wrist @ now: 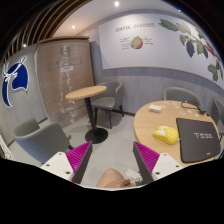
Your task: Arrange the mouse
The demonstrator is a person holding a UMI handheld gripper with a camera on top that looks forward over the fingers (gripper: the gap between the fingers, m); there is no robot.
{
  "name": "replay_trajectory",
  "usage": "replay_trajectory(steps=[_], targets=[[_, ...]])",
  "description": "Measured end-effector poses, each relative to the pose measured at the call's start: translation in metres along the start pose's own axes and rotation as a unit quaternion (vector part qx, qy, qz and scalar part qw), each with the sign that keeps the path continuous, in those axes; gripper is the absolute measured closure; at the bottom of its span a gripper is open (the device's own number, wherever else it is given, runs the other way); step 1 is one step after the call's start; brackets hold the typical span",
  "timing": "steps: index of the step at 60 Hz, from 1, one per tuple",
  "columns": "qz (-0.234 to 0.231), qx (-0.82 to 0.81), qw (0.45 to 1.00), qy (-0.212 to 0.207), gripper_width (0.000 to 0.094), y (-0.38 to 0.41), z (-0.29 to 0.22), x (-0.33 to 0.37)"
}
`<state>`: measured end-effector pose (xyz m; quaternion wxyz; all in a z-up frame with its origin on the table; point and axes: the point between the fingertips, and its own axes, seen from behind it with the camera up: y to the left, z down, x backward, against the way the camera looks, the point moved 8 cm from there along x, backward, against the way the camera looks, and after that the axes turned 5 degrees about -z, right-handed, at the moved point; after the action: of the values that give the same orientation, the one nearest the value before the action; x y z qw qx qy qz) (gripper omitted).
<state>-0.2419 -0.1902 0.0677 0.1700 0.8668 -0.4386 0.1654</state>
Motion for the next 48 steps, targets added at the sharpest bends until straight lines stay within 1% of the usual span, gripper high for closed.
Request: replay_trajectory(steps=[3,12,14,15,18,21,23,31,32,35,41,45,48], targets=[[0.027,0.016,1.0,-0.002,0.0086,-0.01,0.0,0.003],[0.106,0.043,0.993,0.009,0.0087,-0.09,0.005,0.028],[0.123,0.038,0.992,0.013,0.009,-0.094,0.006,0.016],[0.121,0.038,0.992,0.017,0.0092,-0.114,0.005,0.03],[0.136,0.032,0.99,0.03,0.0097,-0.133,0.008,0.028],[0.152,0.025,0.987,0.042,0.0094,-0.135,0.011,0.009],[0.149,0.027,0.987,0.053,0.0093,-0.16,0.007,0.019],[0.142,0.03,0.987,0.072,0.009,-0.181,-0.003,-0.001],[0.146,0.028,0.986,0.076,0.0093,-0.172,-0.008,-0.005],[0.137,0.029,0.987,0.079,0.0098,-0.192,-0.012,-0.017],[0.128,0.021,0.987,0.091,0.0209,-0.203,-0.023,-0.039],[0.127,0.013,0.986,0.104,0.0236,-0.213,-0.025,-0.053],[0.126,0.005,0.986,0.112,0.0306,-0.217,-0.027,-0.061]])
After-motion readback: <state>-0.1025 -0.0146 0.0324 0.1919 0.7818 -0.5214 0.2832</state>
